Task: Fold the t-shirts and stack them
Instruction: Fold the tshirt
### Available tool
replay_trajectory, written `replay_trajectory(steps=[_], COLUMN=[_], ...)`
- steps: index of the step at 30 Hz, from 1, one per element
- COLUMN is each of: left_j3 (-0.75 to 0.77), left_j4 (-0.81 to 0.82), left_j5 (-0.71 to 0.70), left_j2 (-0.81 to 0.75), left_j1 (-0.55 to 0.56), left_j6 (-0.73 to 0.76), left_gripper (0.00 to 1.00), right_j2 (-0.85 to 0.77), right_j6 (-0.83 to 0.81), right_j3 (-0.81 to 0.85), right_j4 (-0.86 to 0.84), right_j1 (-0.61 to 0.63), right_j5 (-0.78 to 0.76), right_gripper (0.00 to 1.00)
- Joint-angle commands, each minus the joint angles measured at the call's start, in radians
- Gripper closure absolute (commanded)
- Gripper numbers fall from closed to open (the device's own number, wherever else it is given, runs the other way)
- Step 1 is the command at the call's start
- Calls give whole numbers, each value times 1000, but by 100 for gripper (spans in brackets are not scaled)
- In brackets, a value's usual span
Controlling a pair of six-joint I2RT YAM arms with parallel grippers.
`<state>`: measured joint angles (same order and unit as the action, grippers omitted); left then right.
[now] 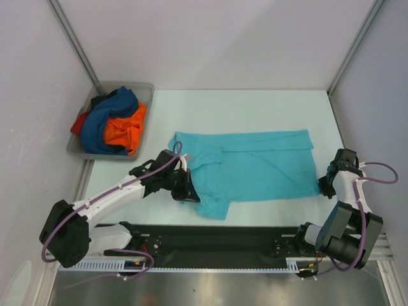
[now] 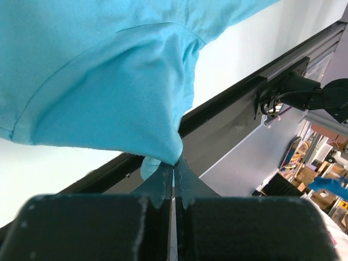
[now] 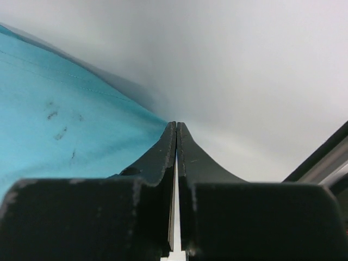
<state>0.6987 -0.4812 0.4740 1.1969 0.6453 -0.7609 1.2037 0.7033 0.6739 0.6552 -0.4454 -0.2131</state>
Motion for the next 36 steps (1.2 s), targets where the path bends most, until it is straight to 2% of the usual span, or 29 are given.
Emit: replay_trajectory(steps=[1, 3, 5, 6, 9, 14, 19, 25, 30, 34, 36], left_j3=[-24, -34, -42, -44, -31, 5, 59, 90, 110, 116, 117], left_j4=[4, 7, 3, -3, -34, -62, -73, -62, -62, -79, -88], left_j5=[-18, -18, -20, -23, -31, -32, -31, -20, -20, -35, -43], left_j2=[-54, -72, -80, -83, -73, -20, 67, 122, 132, 122, 124], left_j1=[-7, -7, -6, -6, -7, -7, -7, -7, -7, -9, -13], left_j6=[-32, -40, -40, -38, -17, 9, 21, 21, 35, 44, 46], left_gripper=[100, 100, 100, 100, 100, 100, 100, 100, 99, 100, 100], right_j2=[-12, -4, -10, -13, -38, -38, -23, -50, 37, 100, 146], right_j6=[-34, -47, -74, -80, -93, -85, -51, -31, -39, -28, 18], right_j3=[30, 46, 56, 62, 44, 62, 0, -50, -43, 7, 36], right_j4=[38, 37, 31, 34, 46, 55, 14, -52, -89, -140, -167], right_j1=[-7, -12, -16, -16, -16, -16, -18, -18, -13, 63, 151], right_j5=[-28, -29, -34, -38, -13, 39, 168, 187, 198, 201, 202], right_gripper=[100, 99, 90, 80, 63, 47, 46, 46, 46, 47, 46])
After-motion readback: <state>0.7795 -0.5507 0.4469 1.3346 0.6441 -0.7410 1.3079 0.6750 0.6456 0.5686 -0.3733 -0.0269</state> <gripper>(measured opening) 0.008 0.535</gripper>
